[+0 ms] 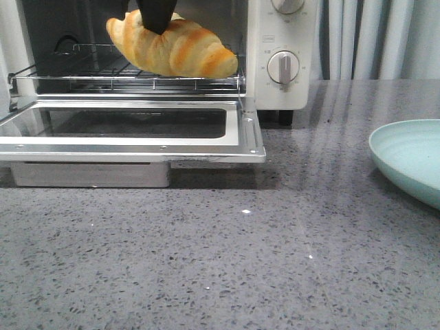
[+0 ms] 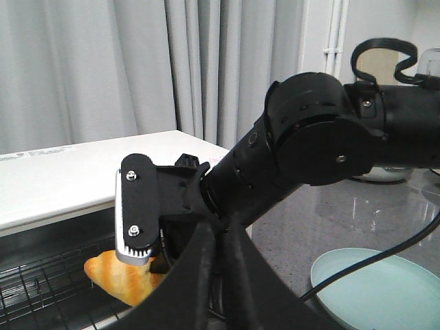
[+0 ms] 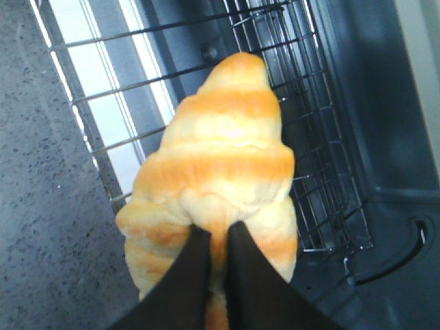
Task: Put bread in oven
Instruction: 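Lower the bread roll onto the wire rack and open the right gripper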
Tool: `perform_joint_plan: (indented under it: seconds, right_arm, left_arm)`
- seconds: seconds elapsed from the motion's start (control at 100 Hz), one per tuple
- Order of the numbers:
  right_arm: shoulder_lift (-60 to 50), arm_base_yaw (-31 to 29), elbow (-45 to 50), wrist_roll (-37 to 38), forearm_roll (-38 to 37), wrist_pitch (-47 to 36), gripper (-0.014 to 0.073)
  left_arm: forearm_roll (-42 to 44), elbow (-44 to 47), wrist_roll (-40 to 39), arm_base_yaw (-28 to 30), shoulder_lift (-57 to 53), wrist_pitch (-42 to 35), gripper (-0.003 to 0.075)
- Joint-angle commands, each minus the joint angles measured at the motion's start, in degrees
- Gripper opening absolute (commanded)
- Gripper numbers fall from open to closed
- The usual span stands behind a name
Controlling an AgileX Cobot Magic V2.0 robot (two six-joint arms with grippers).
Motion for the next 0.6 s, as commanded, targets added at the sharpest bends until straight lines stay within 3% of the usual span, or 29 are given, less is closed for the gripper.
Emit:
perform_joint_plan:
  seconds: [0.0, 0.44, 0.51, 0.59]
  right_arm:
    - [-2.5, -0.7, -2.0, 0.5, -2.9, -3.9, -0.0073]
    - [-2.4, -1.0, -2.0, 0.7, -3.0, -5.8, -0.0064]
    - [-2.4, -1.0, -2.0, 0.7, -3.0, -5.5, -0.0006]
    - [-2.4, -1.0, -2.0, 0.7, -2.7, -5.4, 0.0146]
  left_arm:
    - [-0.1, -1.9, 0.3, -0.3, 0.3, 2.5, -0.002]
    - [-0.1, -1.9, 0.3, -0.3, 0.3, 3.6, -0.002]
    - [-0.1, -1.9, 0.3, -0.3, 0.3, 3.6, -0.002]
    - [-0.1, -1.9, 0.3, -0.3, 0.3, 3.6, -0.002]
